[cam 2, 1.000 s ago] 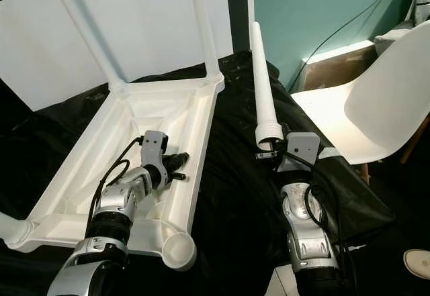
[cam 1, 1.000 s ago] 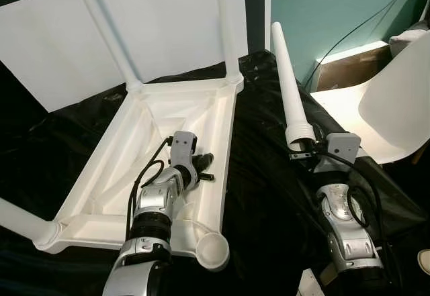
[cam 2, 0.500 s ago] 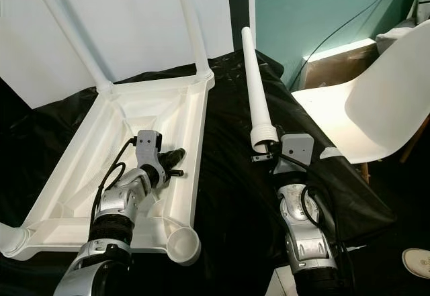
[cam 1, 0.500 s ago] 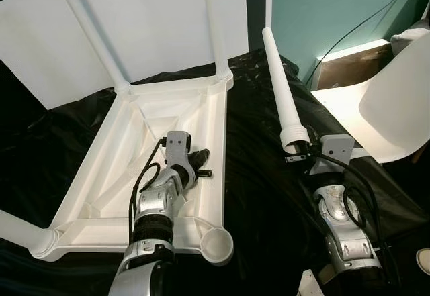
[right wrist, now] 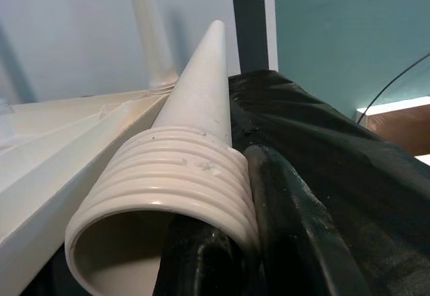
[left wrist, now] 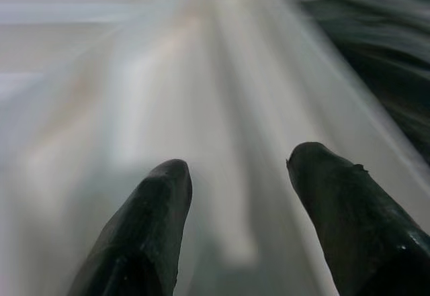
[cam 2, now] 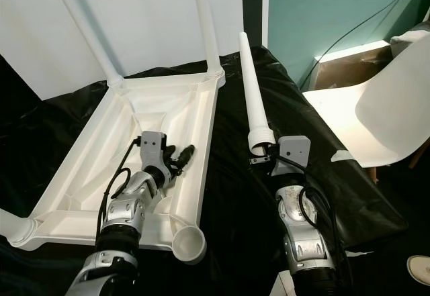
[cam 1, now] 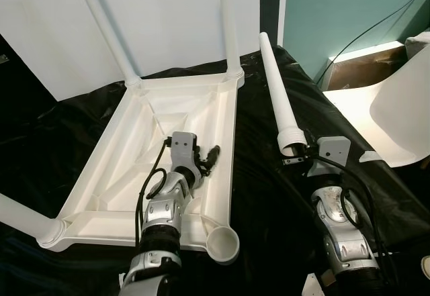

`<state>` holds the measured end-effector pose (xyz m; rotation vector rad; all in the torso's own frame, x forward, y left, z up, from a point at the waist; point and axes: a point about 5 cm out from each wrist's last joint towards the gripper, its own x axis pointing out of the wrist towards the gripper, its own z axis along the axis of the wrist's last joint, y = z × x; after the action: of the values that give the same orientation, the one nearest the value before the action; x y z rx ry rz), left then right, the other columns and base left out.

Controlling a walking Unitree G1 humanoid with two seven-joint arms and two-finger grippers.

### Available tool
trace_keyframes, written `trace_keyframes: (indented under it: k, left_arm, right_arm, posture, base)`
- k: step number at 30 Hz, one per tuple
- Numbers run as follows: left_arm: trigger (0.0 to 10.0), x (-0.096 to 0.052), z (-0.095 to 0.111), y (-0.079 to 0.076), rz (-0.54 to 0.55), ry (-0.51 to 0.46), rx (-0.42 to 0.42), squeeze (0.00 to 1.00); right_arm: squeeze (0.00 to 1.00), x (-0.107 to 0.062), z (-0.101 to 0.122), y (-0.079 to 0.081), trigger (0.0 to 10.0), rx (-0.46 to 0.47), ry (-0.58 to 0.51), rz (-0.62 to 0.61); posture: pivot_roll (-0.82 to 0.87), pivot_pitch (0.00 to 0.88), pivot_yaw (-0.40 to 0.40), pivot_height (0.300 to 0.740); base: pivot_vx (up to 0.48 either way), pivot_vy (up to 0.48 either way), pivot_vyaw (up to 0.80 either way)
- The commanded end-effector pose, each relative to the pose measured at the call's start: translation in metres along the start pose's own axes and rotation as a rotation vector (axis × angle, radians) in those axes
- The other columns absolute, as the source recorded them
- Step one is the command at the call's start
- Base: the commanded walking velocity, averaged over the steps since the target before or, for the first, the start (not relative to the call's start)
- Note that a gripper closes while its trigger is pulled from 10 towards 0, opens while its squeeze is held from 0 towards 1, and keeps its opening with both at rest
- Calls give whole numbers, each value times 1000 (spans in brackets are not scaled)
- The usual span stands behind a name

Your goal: Building children table

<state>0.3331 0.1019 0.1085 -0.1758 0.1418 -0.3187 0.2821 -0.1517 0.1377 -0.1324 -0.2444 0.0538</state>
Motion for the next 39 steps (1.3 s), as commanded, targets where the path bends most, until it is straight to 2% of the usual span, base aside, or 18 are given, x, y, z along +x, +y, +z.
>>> trace_keyframes:
  k: [1,2,3,4,5,6,8,11,14,20,24,26,28,30,33,34,38,39]
  left_arm:
    - [10000,-3,-1,-4,-73,-3,-18,0]
    - [10000,-11,5,-14,-271,-13,-53,0]
    - [10000,-11,5,-14,-271,-13,-53,0]
    - [10000,-22,11,-21,-450,-17,-72,0]
    - [10000,-22,11,-21,-450,-17,-72,0]
    - [10000,-33,17,-25,-594,-10,-84,0]
    - [10000,-33,17,-25,-594,-10,-84,0]
    - [10000,-56,23,-23,-824,59,-33,0]
    - [10000,-64,20,-18,-871,111,30,0]
    - [10000,-74,17,-12,-899,193,93,0]
    - [10000,-77,7,3,-878,299,241,0]
    - [10000,-77,7,3,-878,299,241,0]
    - [10000,-76,8,12,-859,330,288,0]
    - [10000,-74,6,22,-803,389,379,0]
    - [10000,-69,4,29,-734,429,428,0]
    - [10000,-63,2,36,-653,454,476,184]
    - [10000,-54,1,40,-538,479,509,188]
    - [10000,-52,1,35,-539,478,508,180]
  right_arm:
    - [0,1,3,5,10000,-3,-21,23]
    - [0,1,2,6,10000,-4,-18,27]
    - [0,1,2,6,10000,-4,-18,27]
    - [0,0,1,6,10000,-4,-15,30]
    - [0,0,1,6,10000,-4,-15,30]
    - [0,-1,1,7,10000,-5,-12,33]
    - [0,-1,1,7,10000,-5,-12,33]
    - [0,-1,0,7,10000,-6,-8,35]
    - [0,-1,0,8,10000,-5,-8,36]
    - [0,-1,-1,9,10000,-3,-8,40]
    - [0,1,-1,10,10000,0,-9,42]
    - [0,1,-1,10,10000,0,-9,42]
    - [0,0,-1,11,10000,2,-9,43]
    - [0,0,-1,11,10000,3,-8,43]
    - [0,0,-1,11,10000,2,-8,43]
    - [0,0,-1,11,10000,3,-9,42]
    - [0,0,0,12,10000,4,-9,41]
    - [0,0,0,12,10000,4,-10,41]
  posture:
    - [-37,0,134,740]
    - [-37,0,134,740]
    - [-37,0,134,740]
    - [-37,0,134,740]
    - [-37,0,134,740]
    - [-33,0,135,740]
    - [-33,0,135,740]
    - [-33,0,135,740]
    - [-32,0,139,740]
    - [-32,0,139,740]
    - [-32,0,139,740]
    - [-32,0,139,740]
    - [-27,0,141,740]
    - [-27,0,141,740]
    - [-29,0,142,740]
    - [-29,0,142,740]
    - [-29,0,142,740]
    - [-29,0,142,740]
  base:
    - [0,0,0]
    - [0,0,0]
    - [0,0,0]
    - [0,0,0]
    - [0,0,0]
    - [0,0,0]
    - [0,0,0]
    - [0,0,0]
    - [0,0,0]
    - [0,0,0]
    - [0,0,0]
    - [0,0,0]
    - [0,0,0]
    - [0,0,0]
    - [0,0,0]
    - [0,0,0]
    - [0,0,0]
    - [0,0,0]
